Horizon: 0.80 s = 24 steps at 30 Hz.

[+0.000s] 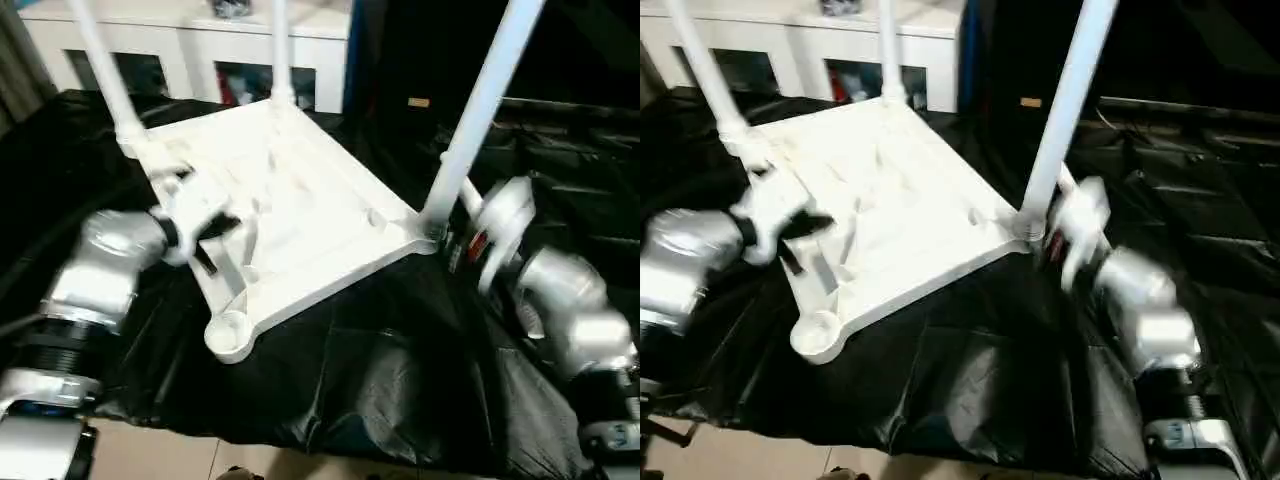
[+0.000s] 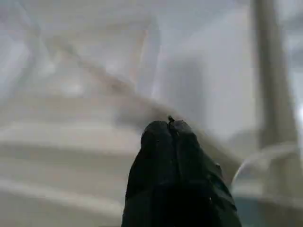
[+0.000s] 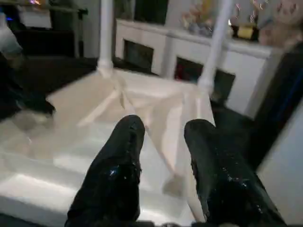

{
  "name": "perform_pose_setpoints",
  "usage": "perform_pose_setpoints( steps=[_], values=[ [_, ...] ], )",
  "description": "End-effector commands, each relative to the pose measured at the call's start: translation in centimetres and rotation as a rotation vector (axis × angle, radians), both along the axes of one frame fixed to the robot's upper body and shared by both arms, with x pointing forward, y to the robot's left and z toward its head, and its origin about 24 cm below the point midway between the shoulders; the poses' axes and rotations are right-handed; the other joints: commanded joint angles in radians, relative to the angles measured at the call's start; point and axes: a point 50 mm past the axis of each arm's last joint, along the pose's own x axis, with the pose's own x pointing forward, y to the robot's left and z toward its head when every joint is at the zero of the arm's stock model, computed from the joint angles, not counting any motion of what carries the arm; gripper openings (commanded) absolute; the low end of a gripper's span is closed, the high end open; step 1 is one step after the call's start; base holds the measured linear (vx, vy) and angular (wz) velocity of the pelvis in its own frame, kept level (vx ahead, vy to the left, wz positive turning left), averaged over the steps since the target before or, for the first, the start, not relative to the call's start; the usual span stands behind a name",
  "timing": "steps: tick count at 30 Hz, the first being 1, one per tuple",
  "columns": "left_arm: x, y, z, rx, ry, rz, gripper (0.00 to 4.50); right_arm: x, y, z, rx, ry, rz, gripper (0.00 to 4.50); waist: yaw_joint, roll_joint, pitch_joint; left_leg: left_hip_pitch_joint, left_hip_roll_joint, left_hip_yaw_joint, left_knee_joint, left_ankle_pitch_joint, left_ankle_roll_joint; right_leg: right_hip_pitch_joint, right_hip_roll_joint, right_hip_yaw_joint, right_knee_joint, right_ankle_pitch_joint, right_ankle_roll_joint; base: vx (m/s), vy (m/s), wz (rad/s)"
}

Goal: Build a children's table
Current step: Rotate table base

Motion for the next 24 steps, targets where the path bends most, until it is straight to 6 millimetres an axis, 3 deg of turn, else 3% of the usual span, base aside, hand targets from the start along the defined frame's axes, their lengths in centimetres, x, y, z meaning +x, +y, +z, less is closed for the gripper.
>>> perform_pose_setpoints(
  steps=[1, 2, 3, 4, 5, 7, 10, 11, 16, 17, 24],
  values=[
    [0.0, 1.0, 0.2, 0.055, -0.009, 0.032, 0.0, -0.4, 0.6, -0.9, -0.028, 0.051, 0.011, 1.68, 0.006, 0.017, -0.074, 0.019, 0.014, -0.008, -0.062, -0.167, 0.055, 0.058, -0.039, 0.031, -0.05, -0.063, -0.247, 0.0, 0.0, 0.0],
    [0.0, 1.1, 0.2, 0.05, -0.01, 0.037, 0.0, -0.6, 0.9, -1.3, -0.058, 0.069, 0.023, 1.68, 0.007, 0.018, -0.071, 0.023, 0.015, -0.008, -0.065, -0.205, 0.031, 0.054, -0.039, 0.032, -0.056, -0.106, -0.245, 0.0, 0.0, 0.0],
    [0.0, 1.2, 0.3, 0.044, -0.011, 0.036, 0.0, -0.9, 1.1, -1.5, -0.073, 0.084, 0.029, 1.68, 0.007, 0.019, -0.071, 0.025, 0.015, -0.008, -0.065, -0.217, 0.025, 0.053, -0.039, 0.032, -0.057, -0.119, -0.246, 0.0, 0.0, 0.0],
    [0.0, 1.2, 0.1, 0.044, 0.004, 0.028, 0.0, -1.1, 1.1, -2.6, -0.129, 0.142, 0.017, 1.68, 0.01, 0.013, -0.067, 0.024, 0.015, -0.008, -0.068, -0.23, 0.014, 0.053, -0.038, 0.034, -0.059, -0.144, -0.239, 0.0, 0.0, 0.0],
    [0.0, 1.3, -0.1, 0.051, 0.012, 0.023, 0.0, -1.1, 1.0, -3.2, -0.166, 0.16, -0.003, 1.68, 0.013, 0.015, -0.067, 0.027, 0.015, -0.007, -0.068, -0.239, 0.004, 0.049, -0.039, 0.035, -0.062, -0.168, -0.233, 0.0, 0.0, 0.0],
    [0.0, 1.3, -0.3, 0.059, 0.017, 0.023, 0.0, -1.1, 0.9, -3.8, -0.202, 0.189, -0.029, 1.68, 0.015, 0.01, -0.066, 0.028, 0.015, -0.007, -0.069, -0.248, -0.003, 0.048, -0.04, 0.035, -0.064, -0.185, -0.225, 0.0, 0.0, 0.0],
    [0.1, 1.3, -0.5, 0.069, 0.024, 0.024, 0.0, -1.4, 0.7, -4.9, -0.261, 0.243, -0.055, 1.68, 0.017, 0.012, -0.064, 0.027, 0.014, -0.01, -0.073, -0.268, -0.016, 0.049, -0.043, 0.036, -0.067, -0.231, -0.199, 0.0, 0.0, 0.0],
    [0.1, 1.3, -0.6, 0.078, 0.03, 0.022, 0.0, -1.5, 0.7, -5.1, -0.28, 0.253, -0.057, 1.38, 0.017, 0.01, -0.065, 0.026, 0.014, -0.01, -0.072, -0.266, -0.016, 0.049, -0.044, 0.036, -0.067, -0.228, -0.195, 0.0, 0.0, 0.0],
    [-0.1, 1.1, -1.9, 0.105, 0.091, -0.015, 0.0, -1.4, 0.6, -6.6, -0.393, 0.288, -0.096, 1.11, 0.016, 0.011, -0.067, 0.021, 0.013, -0.011, -0.069, -0.23, -0.013, 0.05, -0.045, 0.036, -0.063, -0.194, -0.195, 0.0, 0.0, 0.0],
    [-0.2, 0.9, -2.3, 0.118, 0.114, -0.04, 0.0, -1.3, 0.8, -7.1, -0.429, 0.286, -0.102, 0.96, 0.016, 0.016, -0.069, 0.022, 0.012, -0.011, -0.068, -0.225, -0.015, 0.051, -0.045, 0.035, -0.061, -0.176, -0.203, 0.0, 0.0, 0.0],
    [-1.3, -1.0, -3.5, 0.16, 0.261, -0.253, 0.0, 0.2, 2.5, -8.4, -0.504, 0.276, -0.106, 0.44, 0.009, 0.014, -0.07, 0.022, 0.013, -0.01, -0.067, -0.228, -0.018, 0.054, -0.048, 0.036, -0.056, -0.135, -0.236, 0.0, 0.0, 0.0]
  ],
)
